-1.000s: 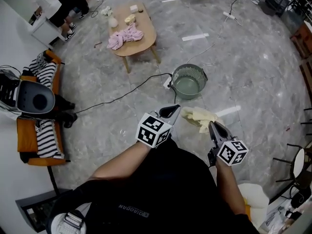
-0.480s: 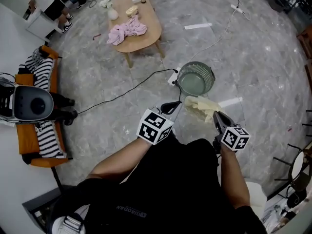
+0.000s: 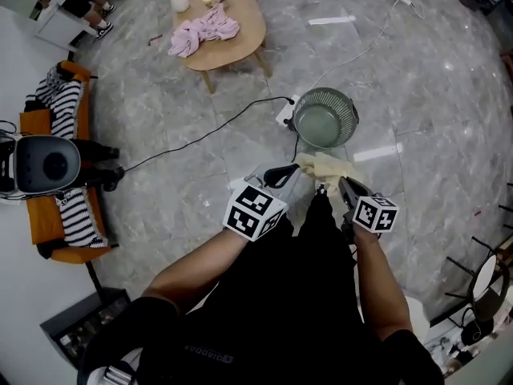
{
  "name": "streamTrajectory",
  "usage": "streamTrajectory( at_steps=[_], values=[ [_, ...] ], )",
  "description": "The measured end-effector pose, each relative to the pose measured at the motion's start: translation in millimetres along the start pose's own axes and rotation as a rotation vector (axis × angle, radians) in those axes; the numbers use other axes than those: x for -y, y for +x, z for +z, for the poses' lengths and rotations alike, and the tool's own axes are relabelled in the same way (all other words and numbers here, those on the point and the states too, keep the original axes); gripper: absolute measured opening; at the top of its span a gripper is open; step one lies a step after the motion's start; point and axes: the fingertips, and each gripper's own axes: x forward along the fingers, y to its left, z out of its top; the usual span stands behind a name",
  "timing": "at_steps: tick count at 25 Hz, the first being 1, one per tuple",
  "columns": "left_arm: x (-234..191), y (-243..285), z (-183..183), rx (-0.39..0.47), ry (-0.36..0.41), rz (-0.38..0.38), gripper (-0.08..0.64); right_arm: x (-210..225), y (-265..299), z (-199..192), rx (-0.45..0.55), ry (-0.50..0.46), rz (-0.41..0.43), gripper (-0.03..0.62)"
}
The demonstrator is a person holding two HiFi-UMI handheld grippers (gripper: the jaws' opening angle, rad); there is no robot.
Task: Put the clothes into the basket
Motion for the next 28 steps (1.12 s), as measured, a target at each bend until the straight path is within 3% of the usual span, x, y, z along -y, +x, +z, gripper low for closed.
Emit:
streamTrajectory(
  at_steps=[7, 16, 25, 28],
  values=[
    [-31, 43, -10, -0.041, -0.074, 0.097, 0.000, 46, 64, -31, -0.174, 0.074, 0.042, 0.035],
    [-68, 93, -32, -0.095, -0.159, 0.186, 0.000, 115, 158, -56, -0.386, 0.062, 0.025, 0.035],
    [-91, 122, -43, -0.121, -0.227, 0.233, 0.000, 181, 233, -8, -0.370, 0.190, -0.023, 0.035],
    [-98, 133, -42, -0.121, -0.237, 0.238, 0.000, 198, 255, 10, -0.368, 0.186, -0.042, 0.035]
  ],
)
